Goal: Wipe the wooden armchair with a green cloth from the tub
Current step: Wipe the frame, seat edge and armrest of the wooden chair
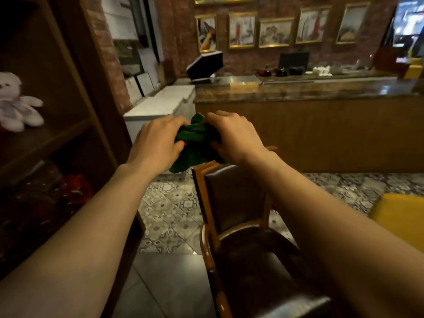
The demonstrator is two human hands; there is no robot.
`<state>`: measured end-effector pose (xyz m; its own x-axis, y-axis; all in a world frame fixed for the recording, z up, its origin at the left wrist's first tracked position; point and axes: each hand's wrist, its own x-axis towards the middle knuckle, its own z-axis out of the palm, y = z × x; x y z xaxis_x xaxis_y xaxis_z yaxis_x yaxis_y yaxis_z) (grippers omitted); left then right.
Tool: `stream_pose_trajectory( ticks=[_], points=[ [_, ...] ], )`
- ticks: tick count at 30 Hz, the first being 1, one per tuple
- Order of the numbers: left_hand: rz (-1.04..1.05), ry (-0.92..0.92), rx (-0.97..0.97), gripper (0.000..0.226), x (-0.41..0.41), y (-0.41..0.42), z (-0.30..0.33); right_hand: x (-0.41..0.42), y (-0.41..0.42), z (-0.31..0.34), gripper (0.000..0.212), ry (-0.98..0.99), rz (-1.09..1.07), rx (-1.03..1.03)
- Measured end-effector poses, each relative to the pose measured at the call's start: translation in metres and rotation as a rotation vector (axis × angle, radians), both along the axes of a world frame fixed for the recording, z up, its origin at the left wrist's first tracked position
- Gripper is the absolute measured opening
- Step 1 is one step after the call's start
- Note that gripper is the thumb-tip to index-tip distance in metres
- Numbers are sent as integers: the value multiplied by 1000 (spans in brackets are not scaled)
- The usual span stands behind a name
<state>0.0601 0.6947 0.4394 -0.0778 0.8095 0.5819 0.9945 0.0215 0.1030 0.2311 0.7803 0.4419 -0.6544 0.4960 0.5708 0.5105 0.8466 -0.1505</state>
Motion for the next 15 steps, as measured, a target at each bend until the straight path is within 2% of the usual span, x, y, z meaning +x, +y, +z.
stream_pose_trajectory(
  ticks=[7, 15],
  points=[
    [-50, -114, -135, 36, -7, 43, -92, -5, 39, -87, 30, -112, -14, -101],
    [-61, -239, -295, 39, -50, 86, -199, -46, 78, -197, 39, -188, -38, -266]
  ],
)
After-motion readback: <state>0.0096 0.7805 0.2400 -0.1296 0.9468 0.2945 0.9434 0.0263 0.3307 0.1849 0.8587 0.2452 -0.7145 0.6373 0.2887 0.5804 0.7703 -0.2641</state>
